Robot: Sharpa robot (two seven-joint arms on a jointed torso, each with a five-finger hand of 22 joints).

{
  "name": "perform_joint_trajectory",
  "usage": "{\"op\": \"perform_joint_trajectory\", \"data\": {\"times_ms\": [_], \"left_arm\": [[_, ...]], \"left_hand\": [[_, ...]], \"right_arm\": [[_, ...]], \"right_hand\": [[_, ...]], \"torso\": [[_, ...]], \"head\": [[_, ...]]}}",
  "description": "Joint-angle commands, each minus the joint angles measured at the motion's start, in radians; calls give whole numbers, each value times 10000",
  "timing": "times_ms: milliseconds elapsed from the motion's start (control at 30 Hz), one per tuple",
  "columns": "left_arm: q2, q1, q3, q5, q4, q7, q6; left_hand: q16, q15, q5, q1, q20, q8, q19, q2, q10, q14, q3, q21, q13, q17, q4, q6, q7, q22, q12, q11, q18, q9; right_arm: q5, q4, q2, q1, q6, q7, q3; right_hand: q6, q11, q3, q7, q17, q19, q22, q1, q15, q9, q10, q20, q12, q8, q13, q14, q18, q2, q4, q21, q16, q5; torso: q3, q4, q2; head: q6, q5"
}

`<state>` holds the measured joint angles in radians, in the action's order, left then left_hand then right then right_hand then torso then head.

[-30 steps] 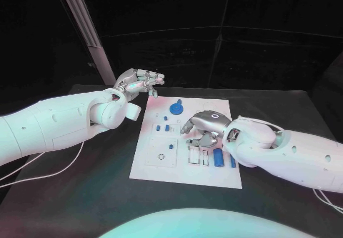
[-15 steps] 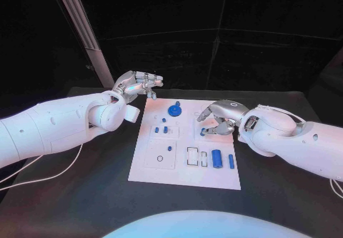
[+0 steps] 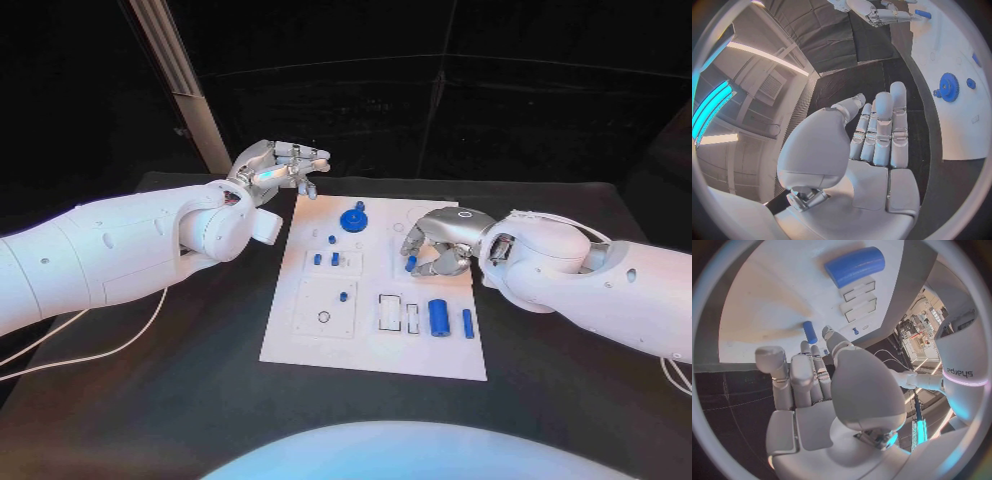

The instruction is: Assemble the parts on the task board

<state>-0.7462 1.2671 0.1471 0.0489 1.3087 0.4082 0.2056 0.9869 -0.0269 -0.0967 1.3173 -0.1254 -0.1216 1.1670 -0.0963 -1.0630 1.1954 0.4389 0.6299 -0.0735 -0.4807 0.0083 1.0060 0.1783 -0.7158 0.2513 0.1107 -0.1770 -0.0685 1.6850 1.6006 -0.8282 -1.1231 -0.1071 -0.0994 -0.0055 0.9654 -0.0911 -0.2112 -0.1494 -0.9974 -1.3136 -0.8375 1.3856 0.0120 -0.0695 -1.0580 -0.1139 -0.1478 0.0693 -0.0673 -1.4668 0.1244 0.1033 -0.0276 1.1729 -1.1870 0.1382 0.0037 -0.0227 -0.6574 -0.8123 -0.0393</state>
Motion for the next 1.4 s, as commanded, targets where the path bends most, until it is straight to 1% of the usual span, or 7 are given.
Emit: {"op": "perform_joint_trajectory", "data": {"times_ms": [33, 167, 267, 667, 933, 1267, 1400], "left_arm": [[6, 17, -7, -41, 1, 32, -117], [13, 17, -7, -41, -2, 29, -123], [14, 17, -7, -41, -7, 23, -127], [18, 17, -7, -41, -25, 8, -147], [3, 17, -7, -41, -21, -3, -144], [-32, 17, -7, -41, -16, -3, -134], [-37, 17, -7, -41, -18, -3, -129]], "left_hand": [[-37, 25, -38, 80, 10, -35, -44, -7, 37, -78, 4, -41, -4, 8, -58, 43, 21, 10, 65, -5, -64, -1], [-37, 25, -38, 80, 10, -35, -44, -7, 37, -78, 4, -41, -4, 8, -58, 43, 21, 10, 65, -5, -64, -1], [-37, 25, -38, 80, 10, -35, -44, -7, 37, -78, 4, -41, -4, 8, -58, 43, 21, 10, 65, -5, -64, -1], [-37, 25, -38, 80, 10, -35, -44, -7, 37, -78, 4, -41, -4, 8, -58, 43, 21, 10, 65, -5, -64, -1], [-37, 25, -38, 80, 10, -35, -44, -7, 37, -78, 4, -41, -4, 8, -58, 43, 21, 10, 65, -5, -64, -1], [-42, 26, -39, 96, 11, -50, -39, 2, 50, -87, 7, -63, -3, 24, -66, 46, 20, 28, 89, -6, -64, -2], [-42, 26, -39, 96, 11, -50, -39, 2, 50, -87, 7, -63, -3, 24, -66, 46, 20, 28, 89, -6, -64, -2]], "right_arm": [[262, 6, 35, -20, 601, -87, 5], [427, -56, 92, -19, 589, -154, 4], [543, -99, 137, -19, 552, -206, 4], [816, -178, 306, -16, -24, -332, 3], [988, -129, 309, -14, -428, -348, 3], [521, 704, -234, -15, -1133, -229, 14], [187, 1054, -413, -18, -1372, -174, 124]], "right_hand": [[139, 1, 21, -17, -34, -61, -46, 39, -73, -11, -174, 33, -93, 44, 17, -112, 53, -143, 24, 1, -12, 54], [431, 54, -419, 3, -248, -212, -341, 419, -136, -23, -594, 87, -129, 97, 28, -184, -1, -467, 144, 182, -197, -218], [622, 90, -745, 7, -345, -280, -474, 575, -165, -27, -819, 120, -97, 127, 32, -212, -23, -575, 217, 271, -289, -378], [1104, 170, -1903, 37, -542, -410, -797, 677, -237, -21, -1382, 196, 152, 144, 8, -241, -76, -654, 413, 494, -511, -771], [1445, 255, -2364, 90, -684, -553, -1215, 717, -314, -59, -1762, 270, 155, 264, -43, -262, -143, -681, 586, 755, -649, -792], [1485, 241, -2566, 60, -648, -579, -1316, 619, -310, -42, -1833, 284, 254, 240, -40, -250, -161, -553, 674, 831, -652, -782], [1474, 230, -2598, 51, -642, -580, -1329, 574, -305, -34, -1824, 281, 291, 221, -35, -246, -164, -515, 680, 842, -653, -780]], "torso": [[3, 12, 3], [2, 1, 8], [11, -4, 2], [10, 18, 1], [5, 11, 13], [1, 15, 19], [-1, 3, 20]], "head": [[-7, -2], [-8, 9], [-15, 4], [-51, 5], [-66, 19], [-38, 56], [-27, 51]]}}
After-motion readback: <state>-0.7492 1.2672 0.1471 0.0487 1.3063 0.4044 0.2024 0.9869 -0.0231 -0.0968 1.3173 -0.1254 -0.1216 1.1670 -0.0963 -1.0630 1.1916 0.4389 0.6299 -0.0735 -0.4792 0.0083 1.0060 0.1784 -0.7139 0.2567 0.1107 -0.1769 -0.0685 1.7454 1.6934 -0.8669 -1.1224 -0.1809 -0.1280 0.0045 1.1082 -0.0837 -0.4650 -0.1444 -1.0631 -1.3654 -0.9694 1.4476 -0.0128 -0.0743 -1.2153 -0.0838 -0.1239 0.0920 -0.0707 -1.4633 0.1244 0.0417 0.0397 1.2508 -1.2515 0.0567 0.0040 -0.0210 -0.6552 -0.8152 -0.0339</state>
